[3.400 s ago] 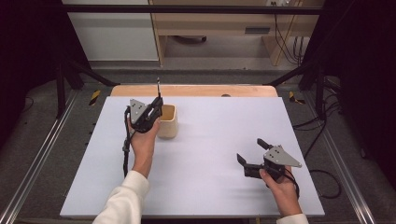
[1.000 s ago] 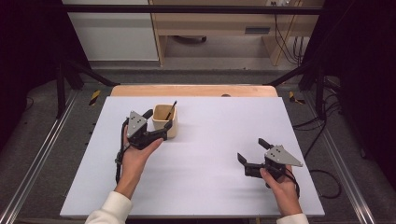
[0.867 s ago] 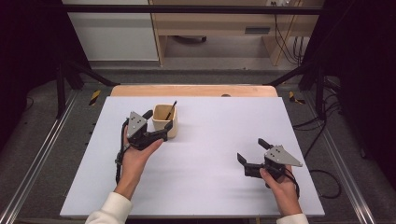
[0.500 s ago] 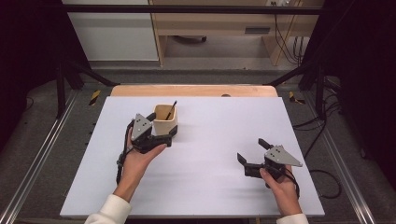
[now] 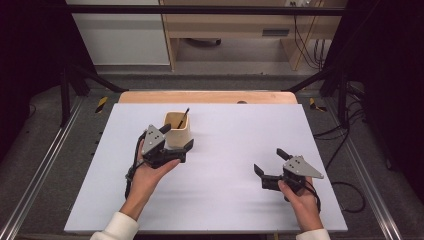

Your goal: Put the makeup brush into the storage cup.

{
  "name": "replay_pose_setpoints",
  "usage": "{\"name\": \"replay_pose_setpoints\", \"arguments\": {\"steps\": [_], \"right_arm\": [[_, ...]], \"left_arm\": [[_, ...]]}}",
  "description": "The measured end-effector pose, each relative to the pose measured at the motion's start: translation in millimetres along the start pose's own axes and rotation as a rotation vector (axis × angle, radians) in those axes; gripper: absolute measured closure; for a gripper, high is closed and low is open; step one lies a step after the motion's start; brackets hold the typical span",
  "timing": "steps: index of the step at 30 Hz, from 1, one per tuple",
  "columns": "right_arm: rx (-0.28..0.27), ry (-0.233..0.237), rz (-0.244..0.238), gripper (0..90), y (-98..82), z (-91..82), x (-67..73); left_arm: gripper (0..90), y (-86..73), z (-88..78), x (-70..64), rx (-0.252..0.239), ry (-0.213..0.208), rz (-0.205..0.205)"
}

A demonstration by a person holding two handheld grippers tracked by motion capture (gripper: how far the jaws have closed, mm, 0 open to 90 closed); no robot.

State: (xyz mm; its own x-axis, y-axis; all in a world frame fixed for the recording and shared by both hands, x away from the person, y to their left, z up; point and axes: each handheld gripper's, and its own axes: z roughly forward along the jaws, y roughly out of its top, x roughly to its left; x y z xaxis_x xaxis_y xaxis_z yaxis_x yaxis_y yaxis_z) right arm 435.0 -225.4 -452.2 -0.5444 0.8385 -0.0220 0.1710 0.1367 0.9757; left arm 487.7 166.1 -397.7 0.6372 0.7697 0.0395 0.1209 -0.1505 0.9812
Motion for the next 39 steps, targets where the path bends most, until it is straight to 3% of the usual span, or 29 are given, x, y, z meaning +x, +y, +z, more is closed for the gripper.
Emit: {"name": "replay_pose_setpoints", "arguments": {"steps": [10,27,39], "right_arm": [[-0.001,0.000,0.000,3.9,0.1,-0.2,0.0],[-0.001,-0.002,-0.005,3.9,0.1,-0.7,0.1],[-0.004,0.004,-0.003,3.8,0.8,-1.6,0.4]], "left_arm": [[3.7,-5.2,-4.3,-1.6,0.003,-0.037,0.015],[2.7,-13.4,-18.7,8.0,0.007,-0.100,0.034],[1.8,-20.8,-30.9,15.3,-0.001,-0.107,0.041]]}}
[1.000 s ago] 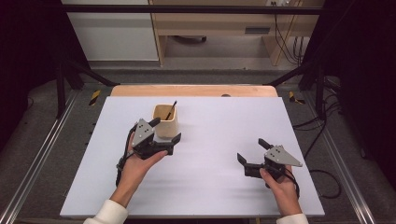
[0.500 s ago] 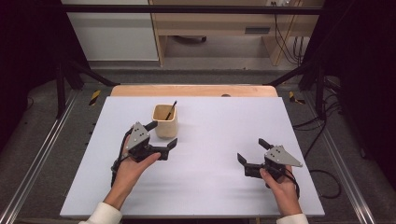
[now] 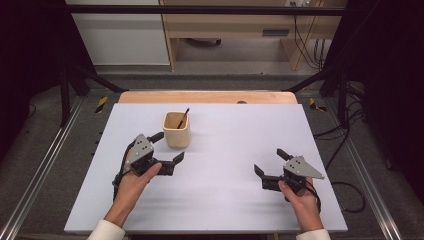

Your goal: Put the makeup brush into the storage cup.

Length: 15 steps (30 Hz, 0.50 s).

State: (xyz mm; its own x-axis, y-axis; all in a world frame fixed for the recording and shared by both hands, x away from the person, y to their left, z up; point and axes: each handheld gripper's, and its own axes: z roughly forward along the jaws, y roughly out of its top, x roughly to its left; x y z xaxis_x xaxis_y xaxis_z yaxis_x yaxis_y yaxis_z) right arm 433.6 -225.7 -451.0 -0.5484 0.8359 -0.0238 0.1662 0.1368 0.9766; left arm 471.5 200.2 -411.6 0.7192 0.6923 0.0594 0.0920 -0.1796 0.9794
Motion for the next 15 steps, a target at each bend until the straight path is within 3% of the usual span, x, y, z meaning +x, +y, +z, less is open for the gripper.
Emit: {"name": "replay_pose_setpoints", "arguments": {"steps": [15], "right_arm": [[0.011,0.023,-0.010,4.0,0.5,6.0,4.7]], "left_arm": [[1.8,-12.6,-29.6,11.3,-0.056,-0.001,-0.008]]}}
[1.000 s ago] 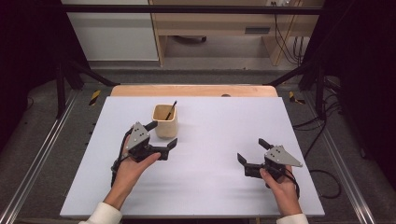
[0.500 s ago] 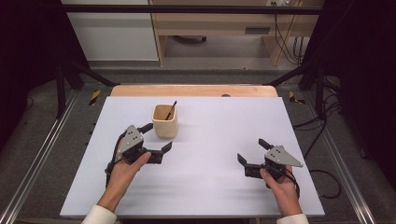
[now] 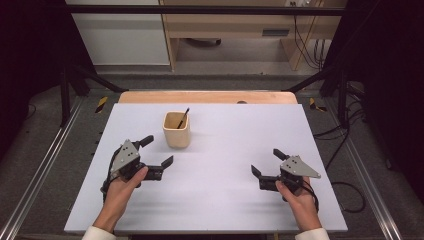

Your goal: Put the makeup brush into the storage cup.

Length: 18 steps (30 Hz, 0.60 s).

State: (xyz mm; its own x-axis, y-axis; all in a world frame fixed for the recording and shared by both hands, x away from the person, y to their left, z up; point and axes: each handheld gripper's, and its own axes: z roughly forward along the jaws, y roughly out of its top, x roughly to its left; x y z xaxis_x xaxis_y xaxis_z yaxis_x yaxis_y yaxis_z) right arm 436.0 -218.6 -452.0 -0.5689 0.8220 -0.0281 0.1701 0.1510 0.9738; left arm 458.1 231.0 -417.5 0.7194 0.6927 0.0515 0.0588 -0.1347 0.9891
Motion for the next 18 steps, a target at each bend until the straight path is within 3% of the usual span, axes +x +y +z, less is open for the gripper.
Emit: {"name": "replay_pose_setpoints", "arguments": {"steps": [6,18], "right_arm": [[0.000,0.003,-0.002,4.0,5.6,0.8,0.2],[0.012,-0.018,-0.031,3.6,7.9,-11.3,-2.9]], "left_arm": [[1.8,-4.7,-12.3,5.6,-0.008,-0.001,-0.006],[1.2,-18.7,-47.7,19.9,-0.013,0.043,-0.019]]}}
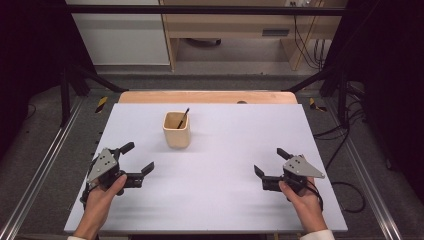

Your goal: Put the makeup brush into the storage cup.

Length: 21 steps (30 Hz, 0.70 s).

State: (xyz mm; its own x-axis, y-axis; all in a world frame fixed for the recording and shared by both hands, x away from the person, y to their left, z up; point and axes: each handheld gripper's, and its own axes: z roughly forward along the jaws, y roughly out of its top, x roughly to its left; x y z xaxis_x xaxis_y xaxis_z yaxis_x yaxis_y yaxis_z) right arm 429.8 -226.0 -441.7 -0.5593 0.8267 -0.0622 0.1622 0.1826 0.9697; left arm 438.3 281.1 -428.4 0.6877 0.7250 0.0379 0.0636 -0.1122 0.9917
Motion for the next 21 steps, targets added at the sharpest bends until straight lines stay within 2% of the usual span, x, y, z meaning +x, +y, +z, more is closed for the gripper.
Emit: {"name": "replay_pose_setpoints", "arguments": {"steps": [6,14,21], "right_arm": [[-0.006,-0.021,0.011,3.7,-4.0,-9.5,-5.2],[-0.018,-0.039,0.025,3.6,-9.8,-19.2,-12.0],[-0.033,-0.049,0.040,3.7,-14.6,-24.0,-17.9]], "left_arm": [[1.3,-4.4,-9.3,0.9,0.002,-0.001,0.006],[1.3,-7.2,-11.9,0.5,-0.002,-0.005,0.011],[1.3,-9.3,-18.2,3.8,-0.016,0.014,0.006]]}}
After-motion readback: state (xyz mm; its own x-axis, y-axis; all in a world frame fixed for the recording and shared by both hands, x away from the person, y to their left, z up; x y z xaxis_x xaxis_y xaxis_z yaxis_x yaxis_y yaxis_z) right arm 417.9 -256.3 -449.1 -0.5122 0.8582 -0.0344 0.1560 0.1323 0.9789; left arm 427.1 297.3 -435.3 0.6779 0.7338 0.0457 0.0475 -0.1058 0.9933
